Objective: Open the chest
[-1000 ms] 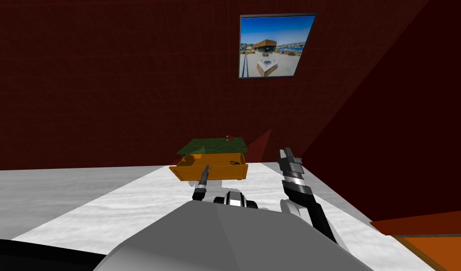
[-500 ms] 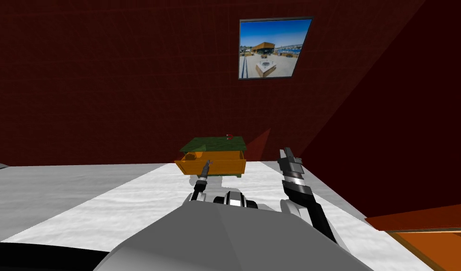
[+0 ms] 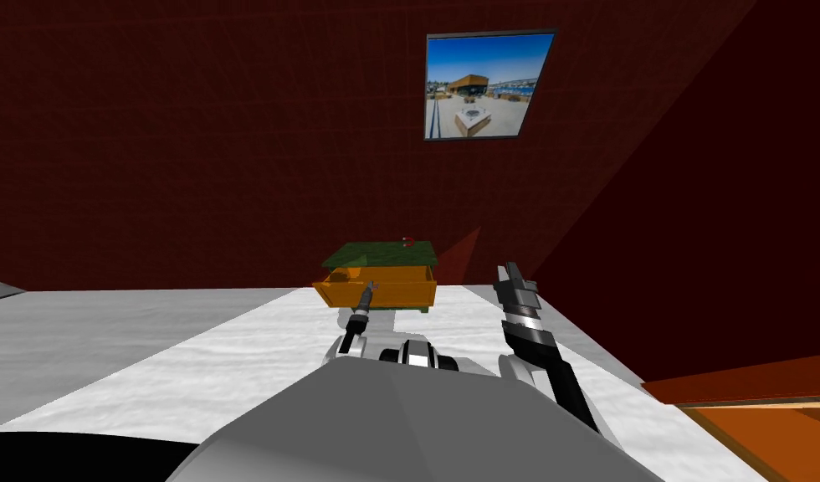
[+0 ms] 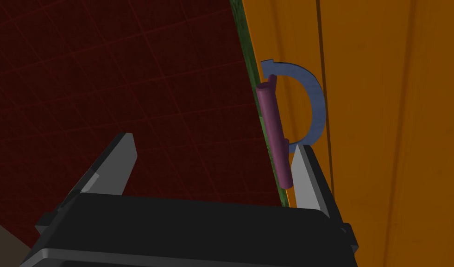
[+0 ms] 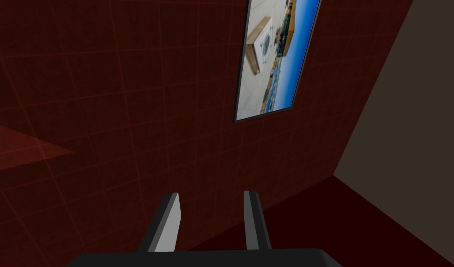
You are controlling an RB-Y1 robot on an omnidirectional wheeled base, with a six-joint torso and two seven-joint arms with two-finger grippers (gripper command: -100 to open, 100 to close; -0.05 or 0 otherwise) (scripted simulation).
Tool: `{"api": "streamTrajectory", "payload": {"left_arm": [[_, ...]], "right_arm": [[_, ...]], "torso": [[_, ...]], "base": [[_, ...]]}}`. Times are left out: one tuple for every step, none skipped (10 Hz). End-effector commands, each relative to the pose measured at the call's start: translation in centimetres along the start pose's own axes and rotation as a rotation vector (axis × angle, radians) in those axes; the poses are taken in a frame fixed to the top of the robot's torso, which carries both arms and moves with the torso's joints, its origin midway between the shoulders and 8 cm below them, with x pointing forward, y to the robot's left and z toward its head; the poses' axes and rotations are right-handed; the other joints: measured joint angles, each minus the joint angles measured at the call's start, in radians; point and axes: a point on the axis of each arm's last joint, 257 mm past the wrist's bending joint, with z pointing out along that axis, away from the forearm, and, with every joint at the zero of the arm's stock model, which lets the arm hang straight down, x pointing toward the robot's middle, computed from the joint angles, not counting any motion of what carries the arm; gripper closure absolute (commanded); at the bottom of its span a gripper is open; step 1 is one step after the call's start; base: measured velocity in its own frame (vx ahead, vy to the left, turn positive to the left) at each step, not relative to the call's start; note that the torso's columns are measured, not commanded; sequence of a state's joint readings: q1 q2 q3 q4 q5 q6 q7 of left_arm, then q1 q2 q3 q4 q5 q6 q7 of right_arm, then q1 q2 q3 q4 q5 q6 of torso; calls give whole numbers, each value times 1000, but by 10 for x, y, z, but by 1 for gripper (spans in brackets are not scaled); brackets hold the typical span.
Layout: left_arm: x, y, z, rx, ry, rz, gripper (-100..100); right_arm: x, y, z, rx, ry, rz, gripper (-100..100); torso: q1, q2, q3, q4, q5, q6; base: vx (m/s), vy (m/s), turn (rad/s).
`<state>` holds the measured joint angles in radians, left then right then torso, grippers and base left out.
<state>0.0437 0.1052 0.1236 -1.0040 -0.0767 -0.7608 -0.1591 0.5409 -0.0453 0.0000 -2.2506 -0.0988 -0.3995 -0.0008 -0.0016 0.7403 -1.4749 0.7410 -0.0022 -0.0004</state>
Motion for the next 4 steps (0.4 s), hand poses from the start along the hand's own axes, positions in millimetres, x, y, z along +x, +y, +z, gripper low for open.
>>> {"api": "streamTrajectory", "payload": {"left_arm": [[0,1,-1,-3,1,0,0],[1,2,-1,-6,1,-1,0],[1,3,-2,-7,1,-1,0],[1,3,-2,-8,1,-1,0]], "right_arm": [[0,0,0,0,0,0,0],[0,0,0,0,0,0,0],[0,0,0,0,0,0,0],[0,0,0,0,0,0,0]], "torso": [[0,-1,-1,-1,1,0],[1,-1,-1,-2,1,0],[1,-2,-1,-2,2,0],[1,-2,-1,-2,2,0]], "base": [[0,0,0],[0,0,0],[0,0,0],[0,0,0]]}}
